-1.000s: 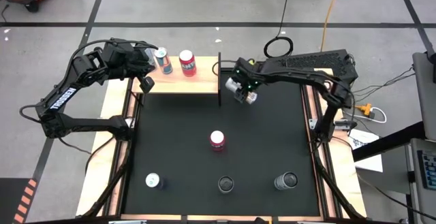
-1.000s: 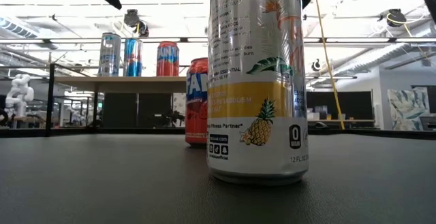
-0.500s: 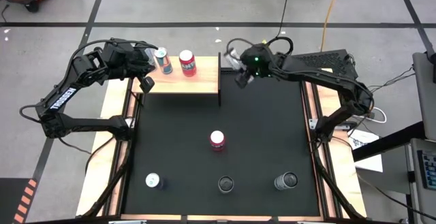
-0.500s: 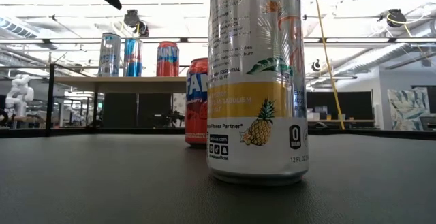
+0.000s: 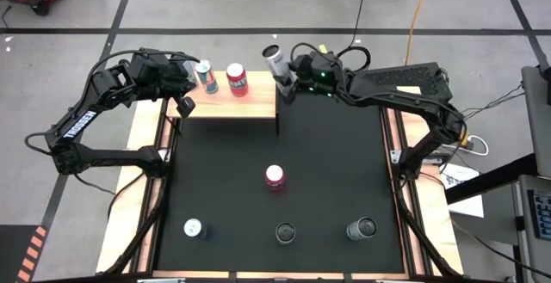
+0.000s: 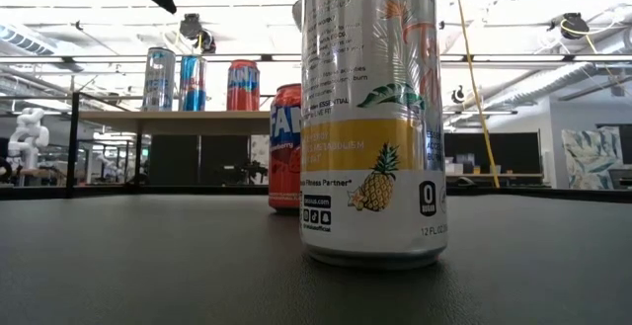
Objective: Place canned beverage on shelf
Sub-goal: Put the top white-yellow soda can on the shelf
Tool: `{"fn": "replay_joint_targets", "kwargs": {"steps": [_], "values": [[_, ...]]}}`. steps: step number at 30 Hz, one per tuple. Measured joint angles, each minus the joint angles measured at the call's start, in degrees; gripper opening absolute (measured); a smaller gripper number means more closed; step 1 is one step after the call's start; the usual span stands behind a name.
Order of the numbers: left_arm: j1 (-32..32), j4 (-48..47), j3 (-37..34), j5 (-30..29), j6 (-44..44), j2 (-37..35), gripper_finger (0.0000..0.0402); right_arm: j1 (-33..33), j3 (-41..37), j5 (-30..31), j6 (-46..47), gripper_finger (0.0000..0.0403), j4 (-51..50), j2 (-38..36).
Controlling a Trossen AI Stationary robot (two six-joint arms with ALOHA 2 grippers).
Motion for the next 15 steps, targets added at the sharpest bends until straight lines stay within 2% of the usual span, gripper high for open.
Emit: {"fn": "replay_joint_targets", "kwargs": {"steps": [6,15], "values": [[0.0,0.0,0.0,0.0,0.0,0.0,0.0001,-0.1,0.0,-3.0,0.0,0.0191,8.4,4.4],[0.0,0.0,0.0,0.0,0.0,0.0,0.0001,-0.1,0.0,-2.4,-0.1,0.0191,22.0,11.7]]}}
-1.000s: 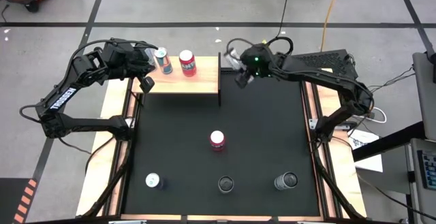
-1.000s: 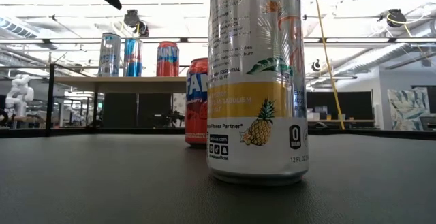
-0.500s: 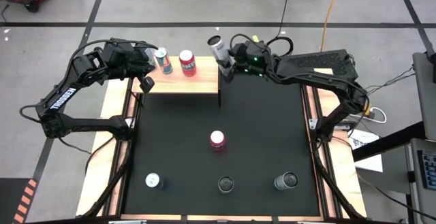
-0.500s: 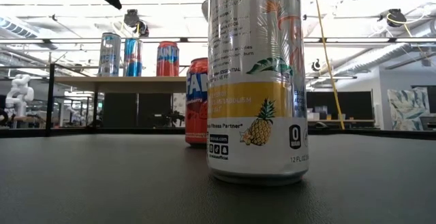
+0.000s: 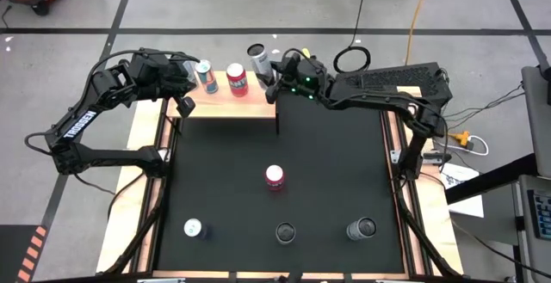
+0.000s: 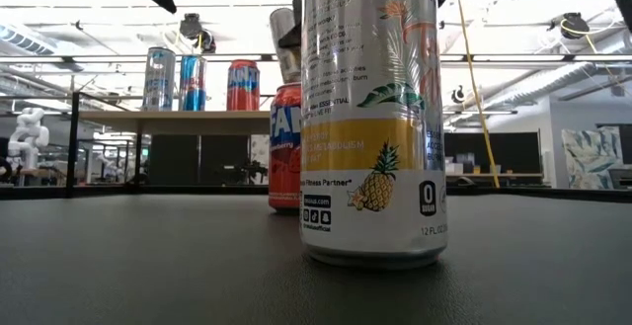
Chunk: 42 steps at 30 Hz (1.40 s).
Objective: Place canned beverage on shelf
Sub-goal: Put the top white-yellow soda can on the shelf
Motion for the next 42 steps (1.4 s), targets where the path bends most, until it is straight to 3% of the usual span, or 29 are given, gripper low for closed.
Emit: {"fn": "replay_joint_targets", "kwargs": {"steps": [11,19,33,42], "values": [[0.0,0.0,0.0,0.0,0.3,0.0,0.0001,1.6,0.0,8.6,1.5,0.0191,11.8,6.9],[0.0,0.0,0.0,0.1,0.0,0.0,0.0001,2.6,0.0,14.1,1.5,0.0191,14.8,10.3],[0.0,0.0,0.0,0.2,0.0,0.0,0.0001,3.3,-0.1,19.9,-0.1,0.0192,14.8,10.6],[0.0,0.0,0.0,0.2,0.1,0.0,0.0001,3.3,-7.0,23.3,2.0,0.0192,26.9,10.6]]}}
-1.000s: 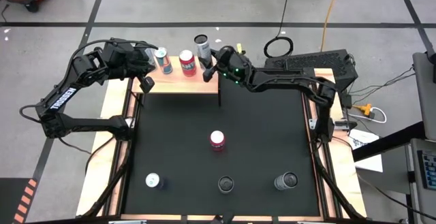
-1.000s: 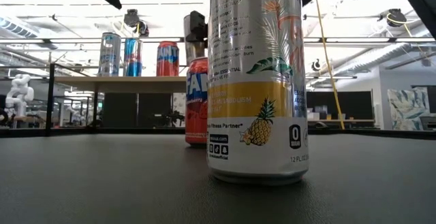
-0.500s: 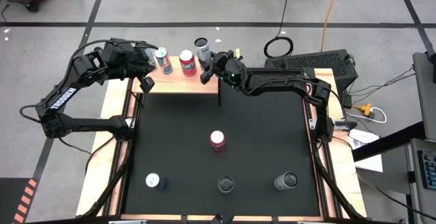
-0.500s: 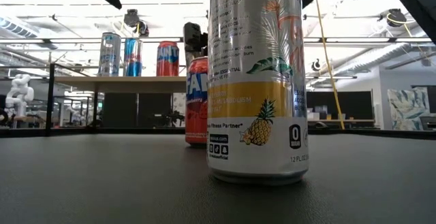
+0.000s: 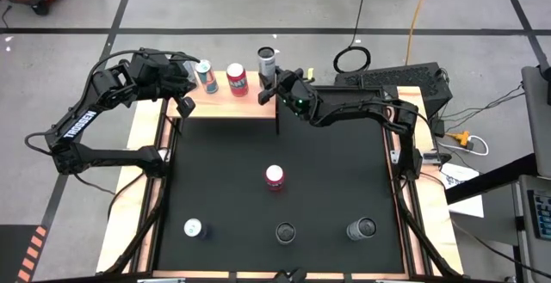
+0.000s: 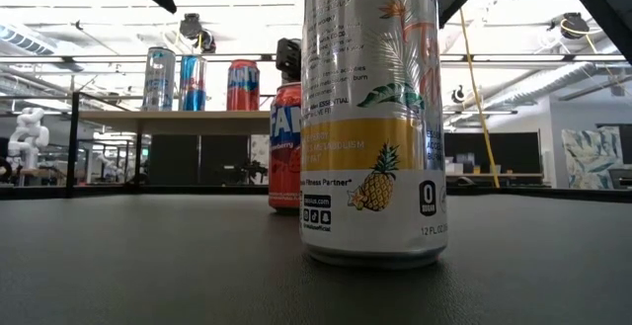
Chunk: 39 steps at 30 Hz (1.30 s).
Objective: Place canned beverage on shelf
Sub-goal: Put the top white-yellow soda can on the shelf
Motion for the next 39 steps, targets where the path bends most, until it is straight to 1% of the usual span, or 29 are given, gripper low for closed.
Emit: {"fn": "replay_joint_targets", "kwargs": {"steps": [5,13,16,21,29,33,39], "values": [[0.0,0.0,0.0,0.0,0.2,0.0,0.0001,-0.1,-0.2,-3.0,-0.9,0.0192,0.8,0.0],[0.0,0.1,0.0,0.0,0.2,0.0,0.0001,-0.3,-0.2,-3.3,-1.9,0.0193,0.1,0.0],[0.0,0.1,0.0,0.0,0.2,0.0,0.0001,-0.3,-0.1,-5.7,-2.1,0.0193,2.1,1.3],[0.0,0.1,0.0,0.0,0.2,0.0,0.0001,-0.2,-0.1,-5.7,-2.4,0.0193,6.0,4.3],[0.0,0.1,0.0,0.0,0.3,0.0,0.0001,-0.3,-0.1,-5.5,-3.7,0.0196,5.6,4.4],[0.0,0.1,0.0,0.0,0.2,0.0,0.0001,-0.3,0.0,-5.7,-5.0,0.0208,5.3,4.4],[0.0,0.1,0.0,0.0,0.2,0.0,0.0001,-0.3,0.0,-5.7,-5.2,0.0247,5.1,4.4]]}}
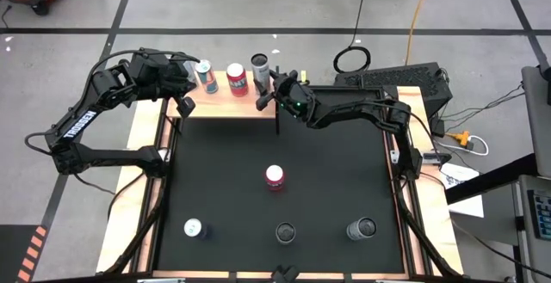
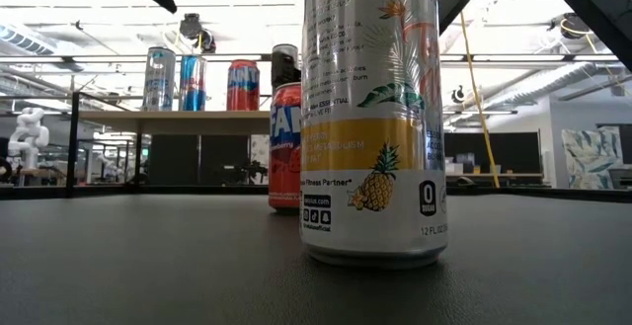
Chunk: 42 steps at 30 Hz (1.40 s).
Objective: Place canned beverage on shelf
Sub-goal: Put the top white-yellow soda can on the shelf
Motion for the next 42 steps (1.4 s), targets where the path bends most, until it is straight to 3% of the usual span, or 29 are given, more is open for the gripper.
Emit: {"fn": "replay_joint_targets", "kwargs": {"steps": [11,25,42], "values": [[0.0,0.0,0.0,0.0,-0.1,0.0,0.0001,0.0,0.1,-0.1,0.2,0.0299,-2.9,0.0],[0.0,0.0,0.0,0.2,-0.3,0.5,0.0001,1.6,-0.1,-0.1,-4.2,0.0302,-6.0,-4.3],[0.0,-0.2,0.0,0.2,-0.4,0.6,0.0001,4.0,-0.1,4.6,-9.0,0.0302,-29.2,-20.1]]}}
